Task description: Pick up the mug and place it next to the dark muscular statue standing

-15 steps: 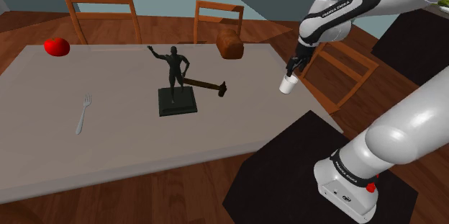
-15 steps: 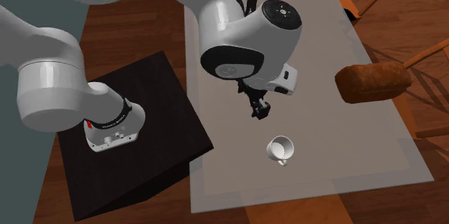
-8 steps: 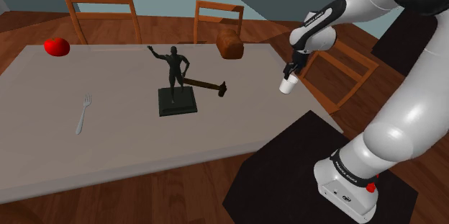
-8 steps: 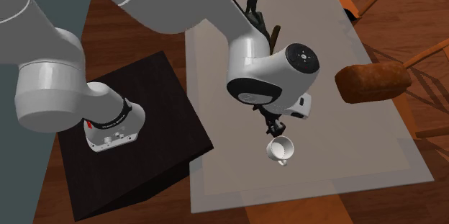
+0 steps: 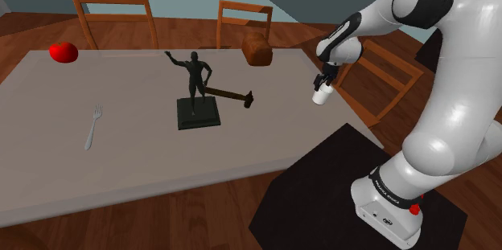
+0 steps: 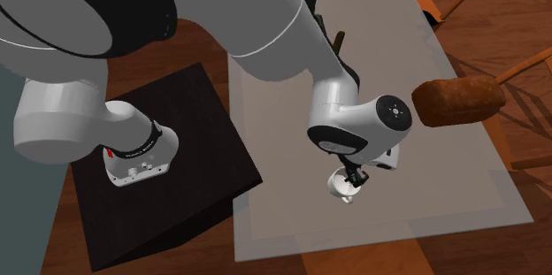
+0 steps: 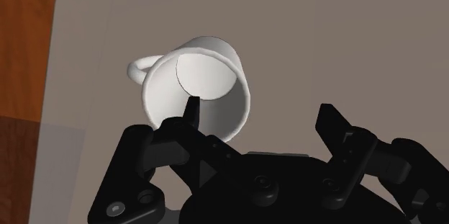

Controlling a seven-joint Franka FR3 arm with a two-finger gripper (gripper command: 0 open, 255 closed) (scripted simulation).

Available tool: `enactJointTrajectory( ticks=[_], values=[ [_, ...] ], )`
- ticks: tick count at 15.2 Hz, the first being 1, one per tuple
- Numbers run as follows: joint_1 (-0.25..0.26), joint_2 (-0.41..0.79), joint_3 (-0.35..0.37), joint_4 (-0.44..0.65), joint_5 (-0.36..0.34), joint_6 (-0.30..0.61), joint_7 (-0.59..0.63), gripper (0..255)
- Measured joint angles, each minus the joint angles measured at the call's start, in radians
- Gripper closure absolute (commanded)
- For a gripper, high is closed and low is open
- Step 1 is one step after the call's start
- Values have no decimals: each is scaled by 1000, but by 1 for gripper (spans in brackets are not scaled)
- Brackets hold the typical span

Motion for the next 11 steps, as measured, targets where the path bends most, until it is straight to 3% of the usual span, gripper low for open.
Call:
enactJointTrajectory(
  ticks=[11],
  values=[
    [-43,122,35,53,35,70,-33,0]
  ],
)
